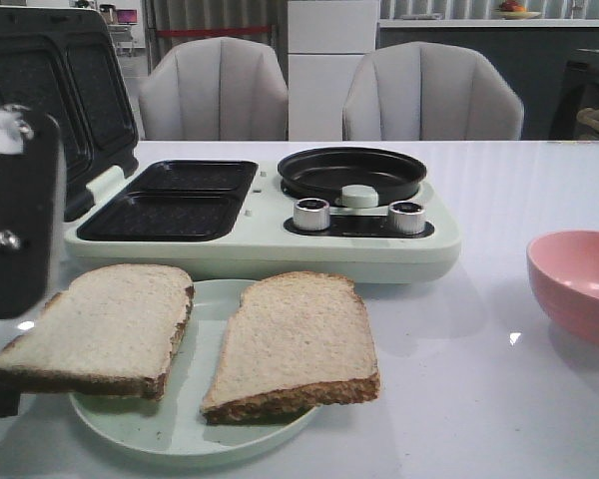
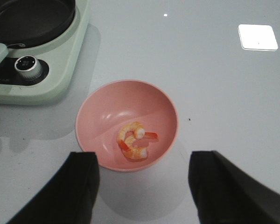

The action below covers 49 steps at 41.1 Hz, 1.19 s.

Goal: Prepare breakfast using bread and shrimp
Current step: 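Lower the left gripper and grasp the bread slice nearest it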

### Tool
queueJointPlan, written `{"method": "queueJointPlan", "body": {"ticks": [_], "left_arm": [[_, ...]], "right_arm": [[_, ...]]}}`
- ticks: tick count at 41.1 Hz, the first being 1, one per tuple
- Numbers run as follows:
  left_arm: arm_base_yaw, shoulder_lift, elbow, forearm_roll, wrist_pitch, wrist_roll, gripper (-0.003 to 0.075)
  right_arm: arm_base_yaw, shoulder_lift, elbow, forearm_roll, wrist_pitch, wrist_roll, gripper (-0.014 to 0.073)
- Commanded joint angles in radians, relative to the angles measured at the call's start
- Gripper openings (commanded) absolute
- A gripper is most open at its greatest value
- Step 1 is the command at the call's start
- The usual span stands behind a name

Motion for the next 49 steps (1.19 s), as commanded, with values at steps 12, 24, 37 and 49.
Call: {"method": "queueJointPlan", "body": {"ticks": [12,24,37,49], "left_arm": [[-0.003,0.212,-0.026,0.399,0.114,-0.392,0.0489],[-0.003,0.229,-0.026,0.421,0.118,-0.404,0.0405],[-0.003,0.229,-0.026,0.421,0.118,-0.404,0.021],[-0.005,0.229,-0.026,0.421,0.118,-0.404,0.0102]], "right_arm": [[-0.005,0.006,-0.035,-0.007,-0.068,-0.001,0.0527],[-0.005,0.006,-0.035,-0.007,-0.068,-0.001,0.0527],[-0.005,0.006,-0.035,-0.007,-0.068,-0.001,0.0527],[-0.005,0.006,-0.035,-0.007,-0.068,-0.001,0.0527]]}}
